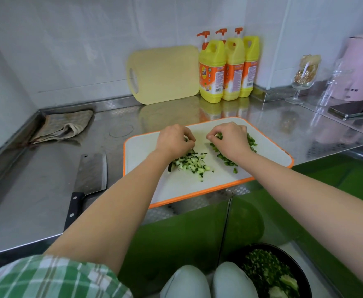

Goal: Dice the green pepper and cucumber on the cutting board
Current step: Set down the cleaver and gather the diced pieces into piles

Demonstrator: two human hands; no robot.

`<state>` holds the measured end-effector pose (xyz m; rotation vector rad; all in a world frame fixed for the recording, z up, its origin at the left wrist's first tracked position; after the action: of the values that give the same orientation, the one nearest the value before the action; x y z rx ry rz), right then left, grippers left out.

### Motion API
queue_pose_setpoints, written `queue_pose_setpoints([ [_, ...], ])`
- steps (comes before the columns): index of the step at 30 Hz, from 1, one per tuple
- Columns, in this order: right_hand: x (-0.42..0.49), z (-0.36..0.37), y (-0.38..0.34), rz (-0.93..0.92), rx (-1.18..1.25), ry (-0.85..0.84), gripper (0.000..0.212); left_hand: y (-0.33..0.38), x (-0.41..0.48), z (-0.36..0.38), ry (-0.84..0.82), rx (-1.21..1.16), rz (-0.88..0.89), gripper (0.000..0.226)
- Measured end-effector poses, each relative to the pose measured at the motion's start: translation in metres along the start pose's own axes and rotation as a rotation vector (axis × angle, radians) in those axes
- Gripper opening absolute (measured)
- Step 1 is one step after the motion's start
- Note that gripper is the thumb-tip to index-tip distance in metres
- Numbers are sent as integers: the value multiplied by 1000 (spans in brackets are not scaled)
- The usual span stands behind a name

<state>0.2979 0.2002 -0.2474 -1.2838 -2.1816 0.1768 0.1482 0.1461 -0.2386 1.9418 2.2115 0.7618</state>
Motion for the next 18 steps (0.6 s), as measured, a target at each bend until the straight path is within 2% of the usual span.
queue_pose_setpoints([
  [2,-4,-4,-1,35,65,29,9,-1,-4,-6,45,-33,4,15],
  [5,-8,-9,-7,37,263,76,4,-1,-11,-20,154,-88,-13,32],
  [7,-12,-9,-19,13,345,57,10,-2,-15,-26,176,-75,-22,37],
  [10,-23,2,-38,-6,434,-32,22,-10,-19,-24,169,-49,-37,34],
  [14,-45,31,-54,48,316,-198,45,-37,-25,-15,201,-62,-98,29],
  [18,-42,49,-75,114,268,-222,47,-60,-38,-9,177,-207,-170,31],
])
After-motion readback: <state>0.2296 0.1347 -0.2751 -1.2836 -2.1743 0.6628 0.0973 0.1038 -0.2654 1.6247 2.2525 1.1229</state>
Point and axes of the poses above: each hand's wrist, its own x-axis towards the middle knuckle, its own z-axis out of the palm, y = z × x, the point moved 5 cm from there along x, towards the middle knuckle, and after that the axes turned 1 degree about -x, right-handed, at the moved point
